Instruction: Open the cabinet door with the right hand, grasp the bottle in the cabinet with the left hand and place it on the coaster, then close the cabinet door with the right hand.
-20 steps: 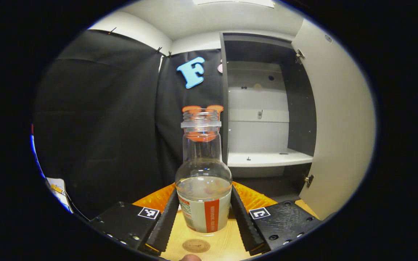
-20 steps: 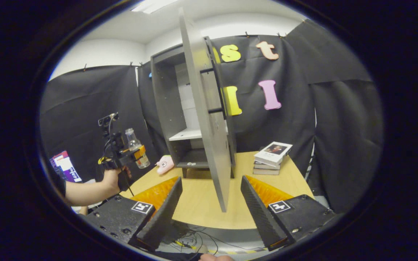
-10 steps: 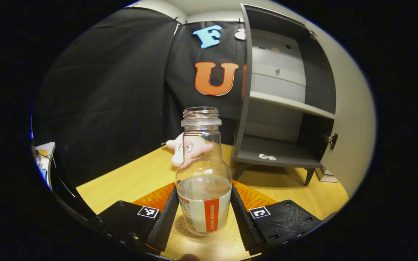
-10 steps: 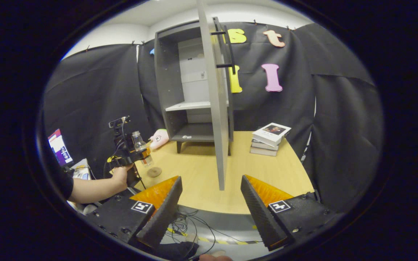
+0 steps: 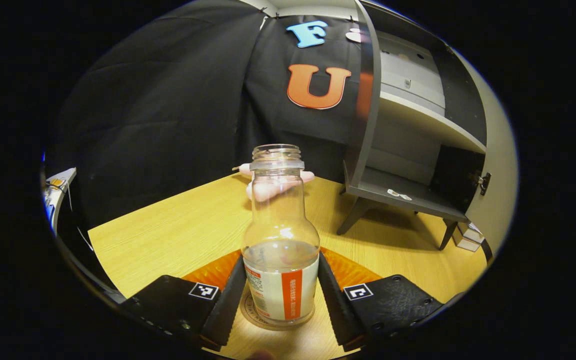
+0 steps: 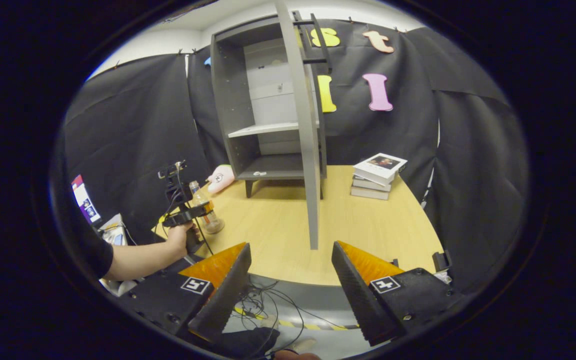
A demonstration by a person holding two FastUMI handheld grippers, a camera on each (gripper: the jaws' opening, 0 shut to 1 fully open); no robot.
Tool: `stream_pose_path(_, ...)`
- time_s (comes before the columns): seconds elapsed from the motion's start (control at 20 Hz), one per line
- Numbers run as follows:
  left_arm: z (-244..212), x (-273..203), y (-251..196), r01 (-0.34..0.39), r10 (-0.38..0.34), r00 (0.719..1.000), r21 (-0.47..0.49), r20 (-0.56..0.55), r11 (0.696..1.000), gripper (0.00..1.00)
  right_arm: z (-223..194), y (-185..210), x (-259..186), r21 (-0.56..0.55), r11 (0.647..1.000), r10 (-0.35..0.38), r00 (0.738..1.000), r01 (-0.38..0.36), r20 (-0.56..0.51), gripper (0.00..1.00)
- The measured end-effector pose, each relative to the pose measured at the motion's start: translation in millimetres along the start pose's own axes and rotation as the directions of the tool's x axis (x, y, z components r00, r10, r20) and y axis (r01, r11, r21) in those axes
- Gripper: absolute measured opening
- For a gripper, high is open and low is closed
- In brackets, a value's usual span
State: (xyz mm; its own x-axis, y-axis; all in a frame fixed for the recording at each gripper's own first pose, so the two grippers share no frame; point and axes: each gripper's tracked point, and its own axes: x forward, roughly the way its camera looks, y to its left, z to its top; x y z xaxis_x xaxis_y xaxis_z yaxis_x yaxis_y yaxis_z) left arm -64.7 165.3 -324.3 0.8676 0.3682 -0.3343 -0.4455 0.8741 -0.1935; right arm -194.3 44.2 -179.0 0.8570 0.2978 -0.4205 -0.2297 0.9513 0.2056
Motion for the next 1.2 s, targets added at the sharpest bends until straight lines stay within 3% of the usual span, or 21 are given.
stream_pose_path(0.45,-33,-13,-6,-0.001,0.001,0.998,0.01,-0.062,1.0,0.75,0,-7,2,0.013,1.0,-0.012,1.0,0.012,-0.006,1.0)
stream_pose_path(0.7,-43,-15,-10,-0.008,0.012,0.998,0.064,-0.062,0.998,0.75,-7,-9,4,0.013,1.0,-0.005,1.0,0.005,-0.021,1.0)
stream_pose_path(1.2,-54,-11,-10,-0.015,0.018,0.995,0.038,-0.098,0.999,0.77,-8,-12,4,0.003,1.0,-0.003,1.0,0.003,-0.027,1.0)
